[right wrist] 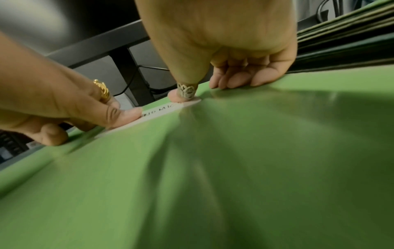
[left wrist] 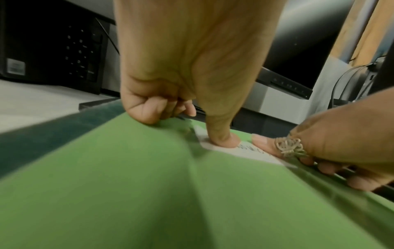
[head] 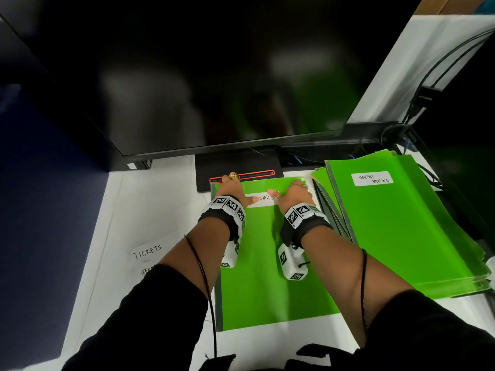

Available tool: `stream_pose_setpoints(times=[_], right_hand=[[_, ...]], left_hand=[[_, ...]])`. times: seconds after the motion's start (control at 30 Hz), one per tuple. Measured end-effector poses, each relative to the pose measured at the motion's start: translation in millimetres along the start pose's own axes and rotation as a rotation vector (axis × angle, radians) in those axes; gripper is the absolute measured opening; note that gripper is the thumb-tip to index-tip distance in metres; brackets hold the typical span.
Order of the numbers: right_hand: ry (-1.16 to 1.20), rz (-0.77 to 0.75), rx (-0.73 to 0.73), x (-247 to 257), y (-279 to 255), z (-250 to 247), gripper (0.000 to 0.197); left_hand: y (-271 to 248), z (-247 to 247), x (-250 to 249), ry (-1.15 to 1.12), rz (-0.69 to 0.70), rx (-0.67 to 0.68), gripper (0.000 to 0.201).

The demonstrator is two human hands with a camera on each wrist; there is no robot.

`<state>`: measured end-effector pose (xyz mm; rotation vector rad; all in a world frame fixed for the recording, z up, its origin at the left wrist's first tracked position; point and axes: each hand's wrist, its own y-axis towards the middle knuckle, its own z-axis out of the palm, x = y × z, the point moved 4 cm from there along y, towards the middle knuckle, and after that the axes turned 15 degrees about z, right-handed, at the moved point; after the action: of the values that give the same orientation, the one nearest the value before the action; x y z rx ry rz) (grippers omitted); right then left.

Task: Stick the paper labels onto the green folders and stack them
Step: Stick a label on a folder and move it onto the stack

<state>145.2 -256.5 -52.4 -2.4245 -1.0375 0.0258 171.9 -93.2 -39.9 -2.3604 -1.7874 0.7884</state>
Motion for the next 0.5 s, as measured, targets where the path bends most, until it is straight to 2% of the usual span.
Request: stream_pose_setpoints(times=[0.13,0.3,0.4,0.5], right_hand=[[0.106,-0.022,0.054,-3,11,0,0.081],[0.051,-0.066,0.12,-5,15,-7,0.078],[-0.066,-0.121,0.169,-4,14,-11,0.075],[-0.084,-0.119,0.254,-6,16,-12,0.074]], left_hand=[[1,-3,5,-0.084,-0.021,-0.04,0.079],[-1,-7,4,-0.062,-0.002,-0.081,0.05],[-1,-8,5,-0.053,-0.01,-0.031,0.054],[-3,-8,4,-0.026,-0.003,0.067,0.084]])
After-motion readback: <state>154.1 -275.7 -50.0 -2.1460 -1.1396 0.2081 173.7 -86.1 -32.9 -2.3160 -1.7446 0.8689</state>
